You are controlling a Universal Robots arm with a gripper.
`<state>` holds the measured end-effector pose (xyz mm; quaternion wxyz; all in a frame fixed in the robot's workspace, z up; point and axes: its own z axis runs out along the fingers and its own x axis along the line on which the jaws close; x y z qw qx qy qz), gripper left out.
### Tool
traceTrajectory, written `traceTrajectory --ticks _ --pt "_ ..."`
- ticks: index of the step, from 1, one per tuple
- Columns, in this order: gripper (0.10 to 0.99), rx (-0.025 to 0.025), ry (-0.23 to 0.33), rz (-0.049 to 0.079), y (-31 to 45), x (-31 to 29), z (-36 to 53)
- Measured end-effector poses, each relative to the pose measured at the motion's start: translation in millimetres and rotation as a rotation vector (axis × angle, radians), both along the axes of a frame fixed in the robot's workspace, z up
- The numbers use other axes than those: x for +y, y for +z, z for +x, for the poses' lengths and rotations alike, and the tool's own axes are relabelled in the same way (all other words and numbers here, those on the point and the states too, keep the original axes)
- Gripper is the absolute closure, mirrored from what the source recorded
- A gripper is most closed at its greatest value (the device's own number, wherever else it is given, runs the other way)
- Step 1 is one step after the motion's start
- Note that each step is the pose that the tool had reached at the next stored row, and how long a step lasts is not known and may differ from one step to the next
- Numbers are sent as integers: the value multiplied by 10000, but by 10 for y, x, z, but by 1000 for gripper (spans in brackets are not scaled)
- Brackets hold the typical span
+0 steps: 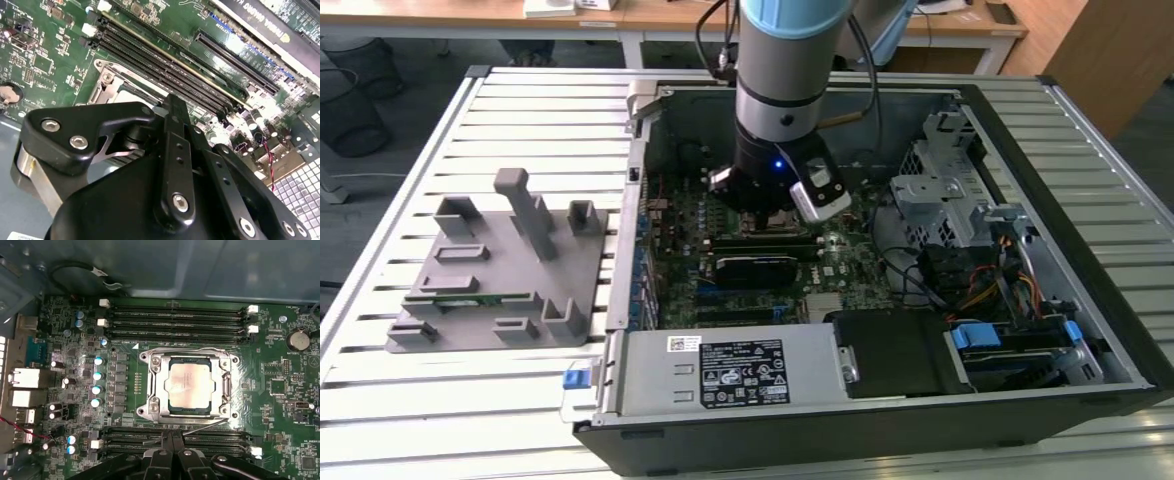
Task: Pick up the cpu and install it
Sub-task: 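Install the second cpu locking lever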
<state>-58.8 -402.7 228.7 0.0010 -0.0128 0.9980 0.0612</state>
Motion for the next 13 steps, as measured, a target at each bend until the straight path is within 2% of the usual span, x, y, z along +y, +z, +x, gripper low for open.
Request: traceTrajectory --ticks 3,6,13 --pt "980 -1 -6 77 -14 -17 -9" --pt "980 0 -4 81 -42 -17 -46" --pt "980 0 -10 123 -154 -17 -59"
